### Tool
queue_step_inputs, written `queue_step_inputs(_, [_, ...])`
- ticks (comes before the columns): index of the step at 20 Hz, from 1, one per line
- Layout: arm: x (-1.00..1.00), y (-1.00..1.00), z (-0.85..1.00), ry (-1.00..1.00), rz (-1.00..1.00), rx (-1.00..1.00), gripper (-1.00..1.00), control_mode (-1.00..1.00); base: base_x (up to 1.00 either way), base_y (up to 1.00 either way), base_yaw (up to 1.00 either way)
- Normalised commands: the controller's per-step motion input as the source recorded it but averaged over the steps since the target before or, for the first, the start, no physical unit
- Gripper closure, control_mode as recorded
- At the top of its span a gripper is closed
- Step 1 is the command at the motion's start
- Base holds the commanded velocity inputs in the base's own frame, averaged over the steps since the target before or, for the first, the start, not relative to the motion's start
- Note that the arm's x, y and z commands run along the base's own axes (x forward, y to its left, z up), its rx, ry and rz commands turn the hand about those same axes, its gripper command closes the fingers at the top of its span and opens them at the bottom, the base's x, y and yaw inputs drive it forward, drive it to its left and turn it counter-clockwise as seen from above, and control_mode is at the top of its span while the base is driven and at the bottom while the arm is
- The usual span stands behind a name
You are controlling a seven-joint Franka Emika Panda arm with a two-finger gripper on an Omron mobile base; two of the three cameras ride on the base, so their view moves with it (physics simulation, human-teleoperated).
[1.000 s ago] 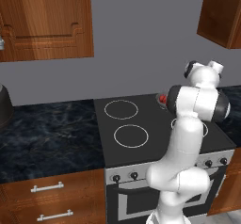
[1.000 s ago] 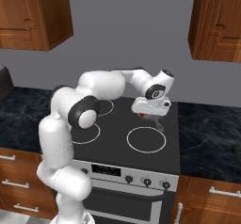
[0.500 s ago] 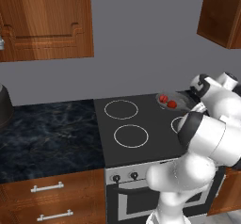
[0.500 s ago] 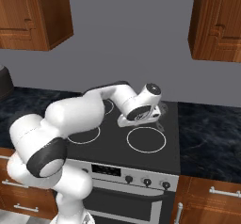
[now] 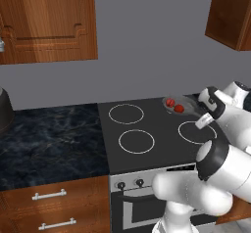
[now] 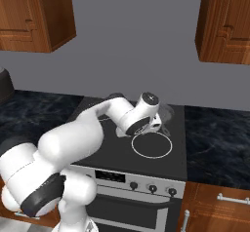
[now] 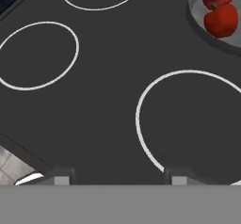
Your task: Put the bell pepper and bell pepper in the pan. Then turn on the rear right burner and set the heat to medium.
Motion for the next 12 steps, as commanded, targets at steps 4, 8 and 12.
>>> queue_step_inputs(4, [-0.54,-0.05,0.00,0.00,-0.12,0.00,-1.00,-1.00,0.00,0.00,0.00])
queue_step_inputs(8, [-0.71,-0.36,0.00,0.00,-0.28,0.02,-1.00,-1.00,0.00,0.00,0.00])
queue_step_inputs(12, [-0.68,-0.43,0.00,-0.02,-0.30,0.05,-1.00,-1.00,0.00,0.00,0.00])
